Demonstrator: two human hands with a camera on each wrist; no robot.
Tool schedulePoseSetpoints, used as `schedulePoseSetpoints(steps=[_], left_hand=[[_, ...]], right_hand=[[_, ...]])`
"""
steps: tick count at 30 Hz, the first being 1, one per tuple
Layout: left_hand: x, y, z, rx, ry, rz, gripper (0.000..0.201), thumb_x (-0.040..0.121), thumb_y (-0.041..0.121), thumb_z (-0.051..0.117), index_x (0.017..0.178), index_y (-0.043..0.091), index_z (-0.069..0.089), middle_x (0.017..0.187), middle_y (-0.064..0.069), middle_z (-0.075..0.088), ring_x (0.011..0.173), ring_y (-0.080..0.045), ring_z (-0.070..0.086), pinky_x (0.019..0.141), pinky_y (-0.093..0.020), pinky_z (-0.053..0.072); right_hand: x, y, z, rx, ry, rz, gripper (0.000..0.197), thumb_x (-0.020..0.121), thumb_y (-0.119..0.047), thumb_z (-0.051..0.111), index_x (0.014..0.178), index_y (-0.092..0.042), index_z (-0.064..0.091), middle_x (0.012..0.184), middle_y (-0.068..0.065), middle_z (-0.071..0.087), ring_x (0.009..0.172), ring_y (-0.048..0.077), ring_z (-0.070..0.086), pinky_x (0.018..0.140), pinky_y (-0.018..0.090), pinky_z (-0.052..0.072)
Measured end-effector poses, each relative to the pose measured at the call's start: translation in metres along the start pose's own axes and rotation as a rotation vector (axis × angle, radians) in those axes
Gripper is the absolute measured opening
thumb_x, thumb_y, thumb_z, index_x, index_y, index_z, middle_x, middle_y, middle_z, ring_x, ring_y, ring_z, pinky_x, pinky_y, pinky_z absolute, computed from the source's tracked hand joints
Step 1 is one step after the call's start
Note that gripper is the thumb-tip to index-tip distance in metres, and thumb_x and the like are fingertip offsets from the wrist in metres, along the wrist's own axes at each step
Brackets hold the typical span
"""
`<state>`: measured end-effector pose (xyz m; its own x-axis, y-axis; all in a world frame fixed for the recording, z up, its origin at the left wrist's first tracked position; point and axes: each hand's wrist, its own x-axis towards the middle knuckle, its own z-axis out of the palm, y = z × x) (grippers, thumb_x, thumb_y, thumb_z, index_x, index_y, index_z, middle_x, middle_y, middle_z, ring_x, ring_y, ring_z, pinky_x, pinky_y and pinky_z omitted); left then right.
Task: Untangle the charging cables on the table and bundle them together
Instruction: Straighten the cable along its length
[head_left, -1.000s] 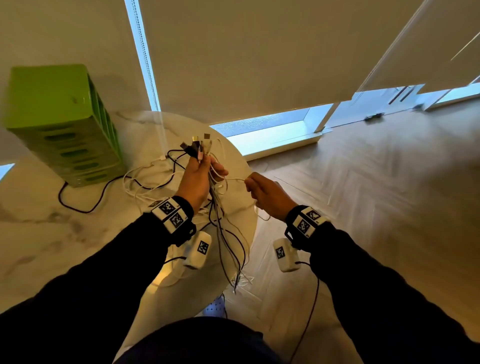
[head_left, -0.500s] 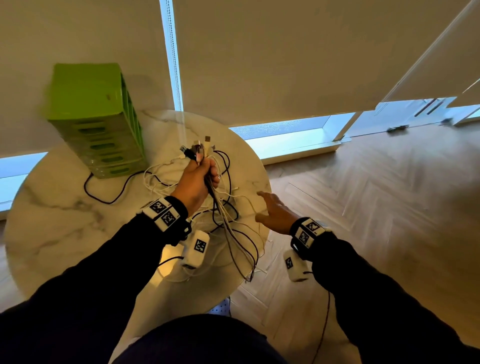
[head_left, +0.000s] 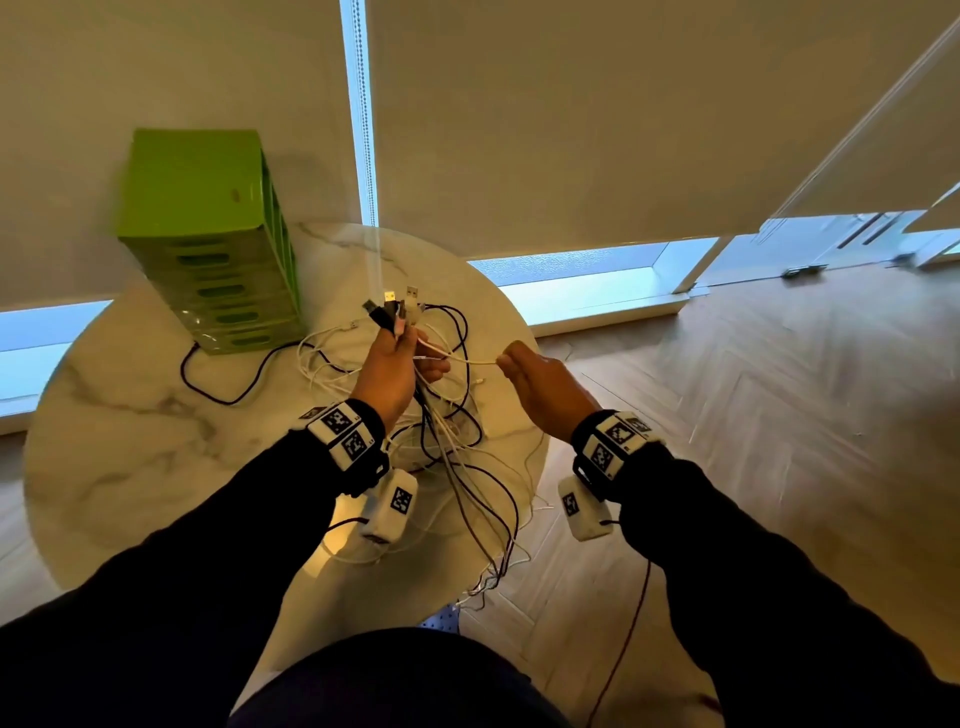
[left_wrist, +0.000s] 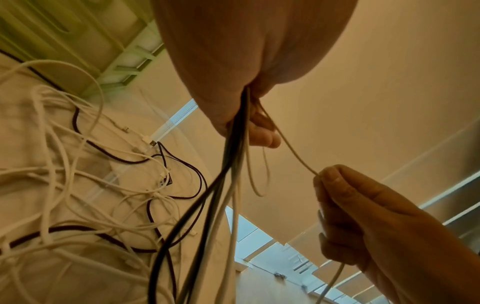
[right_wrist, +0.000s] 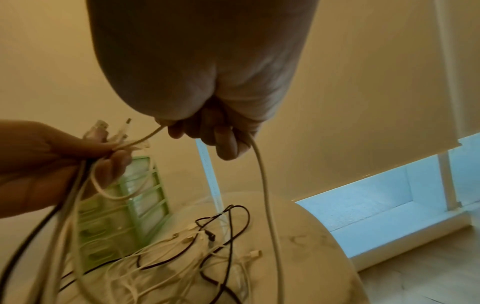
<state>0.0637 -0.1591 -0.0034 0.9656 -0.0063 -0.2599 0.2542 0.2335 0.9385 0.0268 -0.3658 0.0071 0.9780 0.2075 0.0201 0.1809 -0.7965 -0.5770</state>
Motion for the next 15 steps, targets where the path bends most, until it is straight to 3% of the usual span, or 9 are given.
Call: schedulePoseSetpoints(steps=[3,5,7,8,9,11,13,15], left_hand=[[0.003,0.003,-0.002,0.034,0.033,0.001,0.029,0.111,0.022,0.033,0.091,0.01,0.049,0.073,-0.003,0.058,0.049,-0.009,0.052,0.051,-0.023,0.044],[0.004,0.007,-0.004,-0.052,0.032,-0.04,0.029,0.111,0.021,0.034,0.087,0.012,0.049,0.067,0.001,0.049,0.046,-0.007,0.039,0.049,-0.022,0.037],[0.003,0.013,-0.006,-0.16,0.016,-0.085,0.028,0.11,0.021,0.035,0.087,0.013,0.05,0.063,0.003,0.039,0.044,-0.006,0.032,0.048,-0.022,0.034],[0.002,0.016,-0.006,-0.185,0.003,-0.103,0.027,0.11,0.02,0.036,0.088,0.012,0.05,0.061,0.004,0.035,0.044,-0.006,0.03,0.047,-0.021,0.032],[0.001,0.019,-0.004,-0.193,-0.014,-0.115,0.024,0.109,0.019,0.038,0.089,0.012,0.05,0.059,0.005,0.031,0.044,-0.006,0.028,0.048,-0.022,0.031],[-0.003,0.024,0.0,-0.207,-0.061,-0.129,0.016,0.105,0.015,0.045,0.09,0.015,0.049,0.056,0.007,0.028,0.047,-0.008,0.027,0.05,-0.023,0.031],[-0.009,0.027,0.009,-0.202,-0.13,-0.145,0.017,0.102,0.009,0.051,0.087,0.017,0.052,0.055,0.008,0.031,0.05,-0.009,0.027,0.053,-0.025,0.032],[-0.016,0.031,0.016,-0.158,-0.223,-0.136,0.013,0.099,0.004,0.054,0.093,0.014,0.06,0.055,0.009,0.04,0.052,-0.009,0.03,0.057,-0.026,0.033]], right_hand=[[-0.007,0.038,-0.004,-0.049,-0.069,0.215,0.034,0.108,-0.039,0.031,0.102,-0.011,0.048,0.087,0.017,0.066,0.074,0.036,0.061,0.069,0.043,0.048],[-0.018,0.066,-0.005,-0.214,-0.314,0.414,0.033,0.107,-0.037,0.032,0.105,-0.012,0.053,0.104,0.017,0.067,0.09,0.034,0.063,0.081,0.042,0.049],[-0.031,0.074,-0.006,-0.337,-0.602,0.618,0.034,0.104,-0.037,0.045,0.124,-0.011,0.054,0.128,0.014,0.061,0.113,0.03,0.06,0.092,0.037,0.046],[-0.035,0.07,-0.007,-0.318,-0.712,0.685,0.046,0.1,-0.039,0.055,0.137,-0.012,0.048,0.14,0.012,0.054,0.124,0.029,0.053,0.096,0.036,0.043],[-0.037,0.062,-0.009,-0.227,-0.764,0.69,0.066,0.093,-0.042,0.065,0.147,-0.016,0.038,0.149,0.009,0.044,0.134,0.029,0.045,0.101,0.038,0.039],[-0.033,0.035,-0.014,0.033,-0.713,0.542,0.099,0.078,-0.044,0.081,0.156,-0.028,0.022,0.161,0.002,0.025,0.145,0.027,0.029,0.111,0.044,0.032],[-0.022,0.008,-0.01,0.204,-0.591,0.344,0.107,0.073,-0.042,0.086,0.157,-0.032,0.02,0.164,-0.003,0.016,0.148,0.022,0.021,0.112,0.036,0.023],[-0.008,-0.023,0.0,0.284,-0.556,0.223,0.1,0.076,-0.043,0.084,0.155,-0.03,0.025,0.163,-0.003,0.023,0.146,0.016,0.025,0.112,0.03,0.023]])
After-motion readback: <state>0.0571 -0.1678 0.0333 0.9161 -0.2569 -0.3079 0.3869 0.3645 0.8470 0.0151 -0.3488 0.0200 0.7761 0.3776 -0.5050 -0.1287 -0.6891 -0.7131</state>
